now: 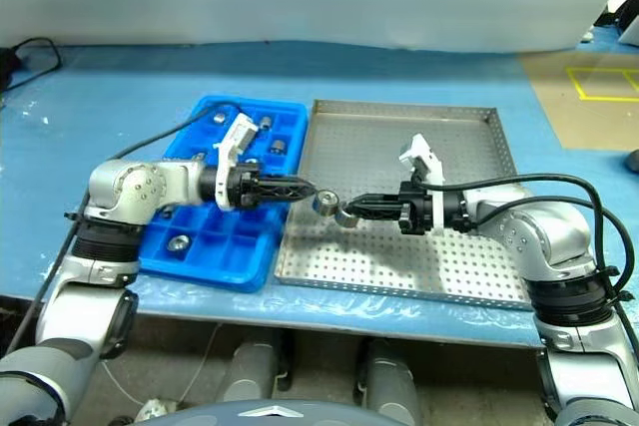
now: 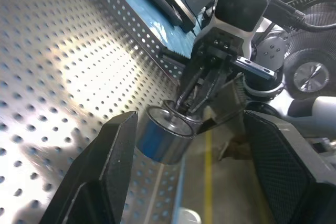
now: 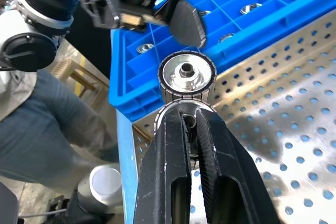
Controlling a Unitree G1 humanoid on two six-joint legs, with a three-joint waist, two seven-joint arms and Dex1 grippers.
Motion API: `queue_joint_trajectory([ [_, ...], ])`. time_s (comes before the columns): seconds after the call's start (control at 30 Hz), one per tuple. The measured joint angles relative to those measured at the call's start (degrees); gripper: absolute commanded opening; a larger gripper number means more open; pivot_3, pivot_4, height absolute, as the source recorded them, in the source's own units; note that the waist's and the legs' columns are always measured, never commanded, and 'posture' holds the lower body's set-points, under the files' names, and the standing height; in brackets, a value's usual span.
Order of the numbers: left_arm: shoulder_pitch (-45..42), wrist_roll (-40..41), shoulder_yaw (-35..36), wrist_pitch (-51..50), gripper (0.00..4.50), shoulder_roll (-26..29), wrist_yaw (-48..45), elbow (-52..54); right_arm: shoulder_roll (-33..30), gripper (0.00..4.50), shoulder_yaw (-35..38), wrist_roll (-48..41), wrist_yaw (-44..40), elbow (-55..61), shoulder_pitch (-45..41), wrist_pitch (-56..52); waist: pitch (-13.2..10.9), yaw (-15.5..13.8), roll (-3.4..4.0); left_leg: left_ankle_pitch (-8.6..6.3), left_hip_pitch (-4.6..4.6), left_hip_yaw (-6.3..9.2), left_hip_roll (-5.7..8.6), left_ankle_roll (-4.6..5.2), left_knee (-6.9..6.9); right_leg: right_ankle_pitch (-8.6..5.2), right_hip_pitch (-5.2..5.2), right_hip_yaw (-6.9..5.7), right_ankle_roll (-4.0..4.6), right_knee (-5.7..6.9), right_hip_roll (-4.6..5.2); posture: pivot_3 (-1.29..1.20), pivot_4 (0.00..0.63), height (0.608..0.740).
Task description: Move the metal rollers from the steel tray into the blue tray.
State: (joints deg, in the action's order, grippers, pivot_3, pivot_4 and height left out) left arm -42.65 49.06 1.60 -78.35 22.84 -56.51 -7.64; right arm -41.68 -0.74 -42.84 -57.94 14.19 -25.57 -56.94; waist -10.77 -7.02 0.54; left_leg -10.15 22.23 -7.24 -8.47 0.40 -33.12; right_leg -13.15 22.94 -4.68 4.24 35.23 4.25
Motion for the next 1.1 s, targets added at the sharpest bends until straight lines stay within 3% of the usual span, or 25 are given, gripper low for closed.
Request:
queue_joint_trajectory([
  [0.13,-1.4,2.9,9.4,-10.4,3.36,-4.5,6.9,-7.2,-0.3,0.0,-0.1,0.1,-0.5,0.0,0.1,0.3,0.0,-0.2,0.0,0.0,0.0,0.04,0.03,0.02,0.0,0.01,-0.08,-0.02,-0.04,-0.13,-0.01,0.03,0.15,0.74],
  [0.27,-2.8,5.2,16.1,-13.5,3.36,-6.4,13.0,-12.6,-0.5,0.0,-0.2,0.2,-0.7,0.1,0.2,0.6,0.0,-0.2,0.0,-0.14,0.05,0.05,0.04,0.26,0.0,0.09,-0.21,-0.03,-0.16,-0.46,0.0,0.03,0.15,0.74],
  [0.47,-1.5,11.9,16.4,-13.8,3.36,-7.4,20.9,-14.4,-0.6,0.0,-0.5,0.6,-0.7,0.1,0.4,1.4,0.0,-0.3,0.0,-0.35,0.46,0.06,0.05,0.63,-0.12,0.09,0.07,-0.04,-0.16,-0.5,0.01,0.02,0.15,0.74],
  [0.63,-0.4,16.8,15.7,-14.0,3.36,-5.1,25.3,-16.2,-0.5,0.0,-0.5,0.8,-0.7,0.1,0.6,2.2,0.0,-0.2,0.0,-0.36,0.43,0.06,0.04,0.63,-0.14,0.09,0.07,-0.06,-0.18,-0.49,0.01,0.02,0.15,0.74],
  [1.1,-0.1,23.0,13.3,-14.0,3.36,-6.8,30.7,-16.7,-1.1,0.0,-0.5,1.5,-1.6,4.0,0.5,6.8,0.0,-0.1,0.0,-0.35,0.43,0.06,0.04,0.62,-0.16,0.11,0.05,-0.05,-0.22,-0.48,0.01,-0.02,0.15,0.74],
])
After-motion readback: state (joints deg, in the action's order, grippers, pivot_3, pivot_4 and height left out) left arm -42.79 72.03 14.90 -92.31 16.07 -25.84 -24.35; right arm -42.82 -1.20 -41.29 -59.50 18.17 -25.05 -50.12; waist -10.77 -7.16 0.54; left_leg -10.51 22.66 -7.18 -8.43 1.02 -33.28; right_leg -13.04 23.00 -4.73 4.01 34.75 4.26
